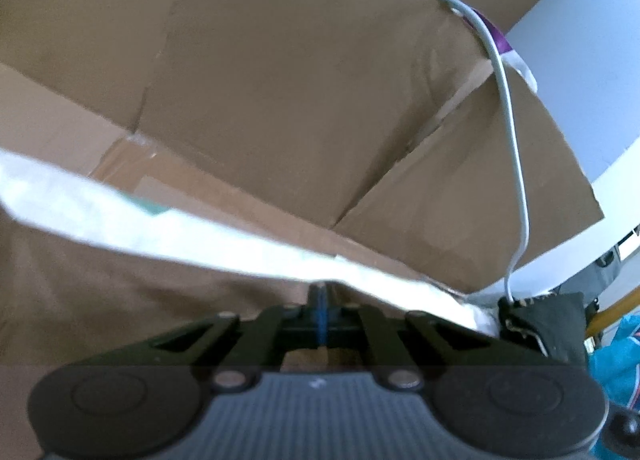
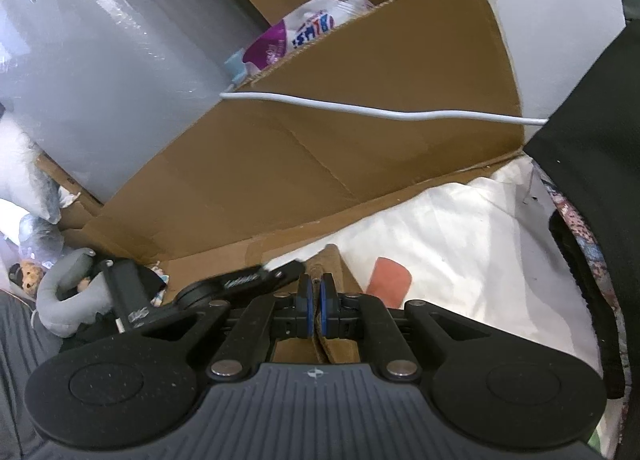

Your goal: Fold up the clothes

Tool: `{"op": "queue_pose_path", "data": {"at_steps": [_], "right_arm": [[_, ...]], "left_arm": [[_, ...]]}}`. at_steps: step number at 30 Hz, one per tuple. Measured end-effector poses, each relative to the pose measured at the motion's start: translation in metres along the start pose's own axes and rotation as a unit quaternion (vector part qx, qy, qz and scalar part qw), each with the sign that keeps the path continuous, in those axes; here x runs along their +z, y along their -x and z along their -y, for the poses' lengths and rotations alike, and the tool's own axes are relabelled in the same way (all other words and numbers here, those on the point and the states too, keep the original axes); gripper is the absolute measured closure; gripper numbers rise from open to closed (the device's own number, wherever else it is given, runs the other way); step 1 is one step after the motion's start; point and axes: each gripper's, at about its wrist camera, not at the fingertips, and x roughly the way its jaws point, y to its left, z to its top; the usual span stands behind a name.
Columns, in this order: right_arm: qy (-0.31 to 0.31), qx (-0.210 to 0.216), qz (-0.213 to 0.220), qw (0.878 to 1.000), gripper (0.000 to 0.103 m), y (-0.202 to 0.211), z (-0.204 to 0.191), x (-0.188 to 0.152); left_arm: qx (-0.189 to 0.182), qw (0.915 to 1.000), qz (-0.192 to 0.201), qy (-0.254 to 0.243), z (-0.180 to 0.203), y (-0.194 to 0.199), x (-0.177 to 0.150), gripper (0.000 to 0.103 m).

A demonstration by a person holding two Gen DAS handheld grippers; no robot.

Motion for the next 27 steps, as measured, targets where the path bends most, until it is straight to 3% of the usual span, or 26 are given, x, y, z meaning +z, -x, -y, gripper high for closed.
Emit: {"op": "queue_pose_path", "data": {"at_steps": [12, 20, 27], "right_arm": [[-0.011, 0.035, -0.003, 0.999, 0.102, -0.002, -0.003, 0.004], [-0.018, 0.045, 0.005, 0.999, 0.102, -0.001, -0.006, 0.008], [-0.011, 0.060, -0.011, 0.998, 0.102, -0.007, -0.016, 0.002]], "left_arm": [[0.023, 0.9991, -0.034, 0.010, -0.008, -0.037, -0.004, 0.103], [0.003, 0.9952, -0.021, 0.096, -0.030, -0.030, -0.018, 0.102], [0.007, 0.9955, -0.016, 0.093, -0.027, -0.034, -0.014, 0.102]]}}
